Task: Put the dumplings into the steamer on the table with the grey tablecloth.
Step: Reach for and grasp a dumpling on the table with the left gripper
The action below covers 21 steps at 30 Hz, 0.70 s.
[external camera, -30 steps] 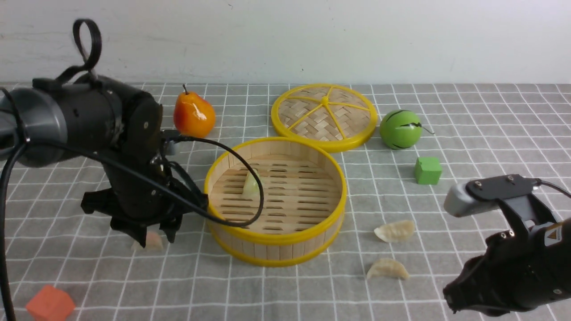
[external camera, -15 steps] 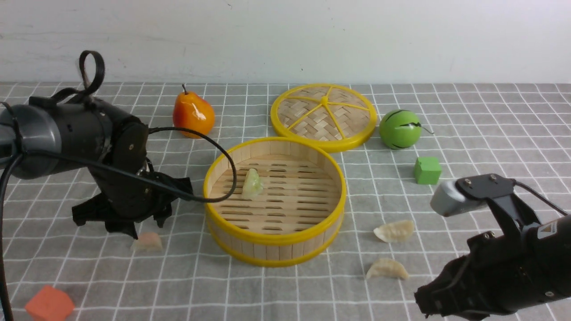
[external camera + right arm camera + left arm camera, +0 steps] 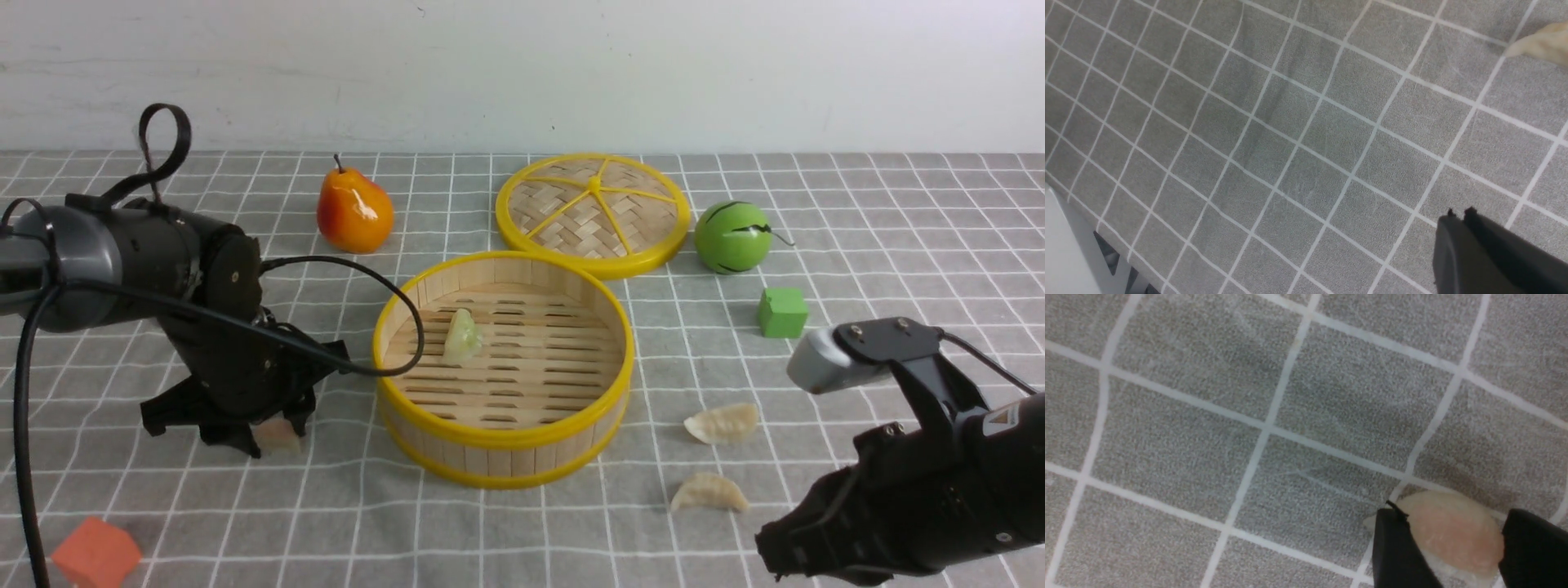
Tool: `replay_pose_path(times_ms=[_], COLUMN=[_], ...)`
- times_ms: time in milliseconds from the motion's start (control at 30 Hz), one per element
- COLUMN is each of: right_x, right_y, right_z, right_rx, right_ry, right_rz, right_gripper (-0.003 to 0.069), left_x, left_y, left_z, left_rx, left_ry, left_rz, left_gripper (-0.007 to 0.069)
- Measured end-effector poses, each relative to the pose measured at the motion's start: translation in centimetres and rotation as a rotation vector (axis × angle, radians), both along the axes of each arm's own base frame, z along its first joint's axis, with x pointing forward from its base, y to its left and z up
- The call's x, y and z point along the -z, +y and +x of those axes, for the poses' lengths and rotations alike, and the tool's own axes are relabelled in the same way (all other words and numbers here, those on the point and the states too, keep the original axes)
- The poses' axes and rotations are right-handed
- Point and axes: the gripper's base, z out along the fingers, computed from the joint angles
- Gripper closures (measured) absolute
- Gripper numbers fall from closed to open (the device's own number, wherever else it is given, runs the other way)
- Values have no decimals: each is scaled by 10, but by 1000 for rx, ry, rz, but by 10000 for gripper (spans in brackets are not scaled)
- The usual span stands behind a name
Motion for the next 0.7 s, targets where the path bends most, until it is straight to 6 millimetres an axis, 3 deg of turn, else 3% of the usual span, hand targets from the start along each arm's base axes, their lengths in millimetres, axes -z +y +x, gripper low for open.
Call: replay_pose_path(times_ms=[133, 233, 400, 533, 700], right_x=[0, 0, 0, 0, -1], right_y=[0, 0, 0, 0, 0], right_z=[0, 0, 1, 1, 2], right_rx=[2, 2, 4, 5, 10], right_ry=[-3, -2, -5, -6, -14], right_rz=[0, 1, 1, 3, 3], right_gripper=[636, 634, 627, 621, 615], left_x=[-4, -18, -59, -77, -79], left_y=[0, 1, 4, 4, 7], left_z=[-1, -6, -19, -25, -22], left_rx=[33, 66, 104, 128, 170], left_ry=[-6, -15, -84, -134, -171], left_rz=[9, 16, 18, -3, 51], left_gripper=[311, 315, 624, 638, 638])
